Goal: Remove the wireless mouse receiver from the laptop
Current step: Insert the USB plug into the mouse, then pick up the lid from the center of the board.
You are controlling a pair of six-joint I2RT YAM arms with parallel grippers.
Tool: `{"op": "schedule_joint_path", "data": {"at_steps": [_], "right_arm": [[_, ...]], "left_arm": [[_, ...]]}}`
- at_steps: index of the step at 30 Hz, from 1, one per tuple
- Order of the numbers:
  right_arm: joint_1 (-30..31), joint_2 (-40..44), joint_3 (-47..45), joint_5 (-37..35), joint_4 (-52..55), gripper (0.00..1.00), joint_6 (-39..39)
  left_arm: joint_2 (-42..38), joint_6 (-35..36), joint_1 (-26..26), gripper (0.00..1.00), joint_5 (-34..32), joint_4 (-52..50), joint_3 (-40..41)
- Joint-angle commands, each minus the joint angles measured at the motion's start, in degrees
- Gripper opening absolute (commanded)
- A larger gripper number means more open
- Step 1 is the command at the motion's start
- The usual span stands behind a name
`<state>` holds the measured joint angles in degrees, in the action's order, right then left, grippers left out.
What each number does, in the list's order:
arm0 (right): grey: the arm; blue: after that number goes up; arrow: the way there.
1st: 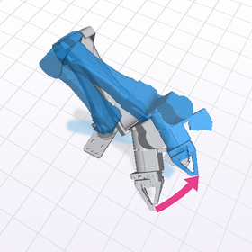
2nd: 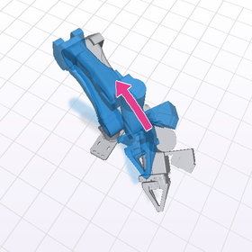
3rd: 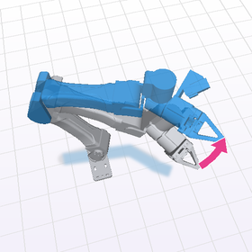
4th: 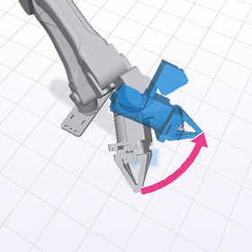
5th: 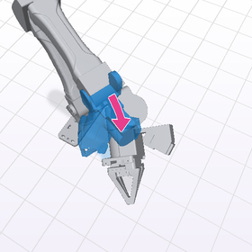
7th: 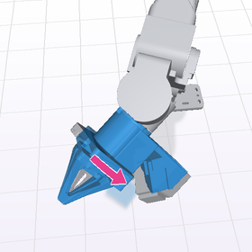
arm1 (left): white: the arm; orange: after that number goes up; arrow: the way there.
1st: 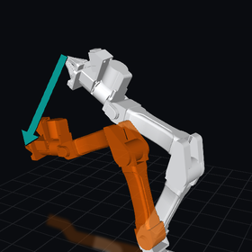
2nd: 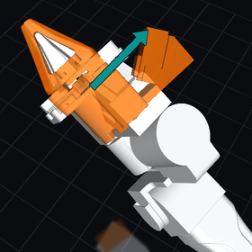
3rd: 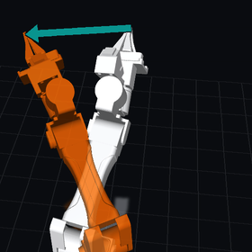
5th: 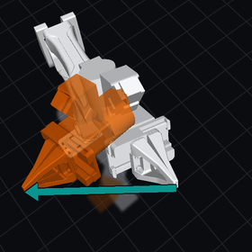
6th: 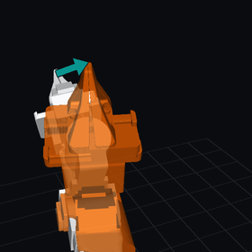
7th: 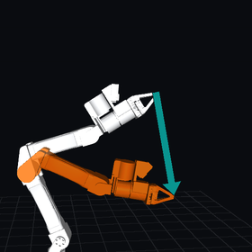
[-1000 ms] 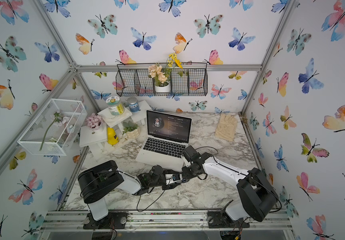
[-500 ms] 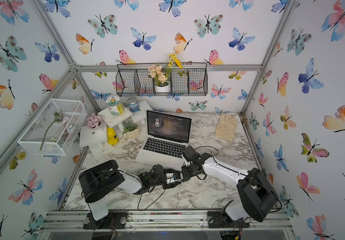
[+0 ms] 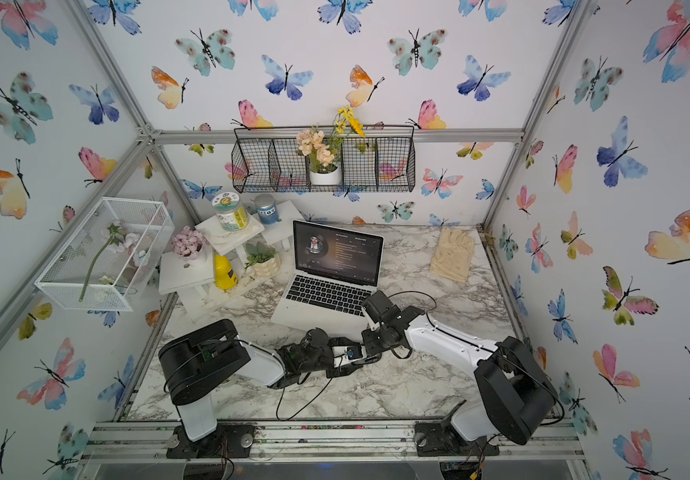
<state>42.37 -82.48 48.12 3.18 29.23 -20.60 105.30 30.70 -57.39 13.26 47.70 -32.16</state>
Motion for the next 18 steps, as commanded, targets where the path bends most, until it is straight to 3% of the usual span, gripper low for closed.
{"op": "schedule_joint_path", "data": {"at_steps": [1,8,18], "right_arm": [[0.36,1.69,-0.33,0.07,0.01,0.48,-1.09],[-0.37,5.91,1.59,-1.11,1.95,0.58,-3.79],[-6.39,4.29,2.81,0.97,6.63,0.62,-4.80]], "left_arm": [[2.52,0.56,-0.18,0.00,1.93,-6.11,0.46],[2.47,-1.12,1.81,0.00,10.48,-8.88,-0.31],[0.21,-2.31,3.11,0.00,12.68,-12.45,0.26]]}}
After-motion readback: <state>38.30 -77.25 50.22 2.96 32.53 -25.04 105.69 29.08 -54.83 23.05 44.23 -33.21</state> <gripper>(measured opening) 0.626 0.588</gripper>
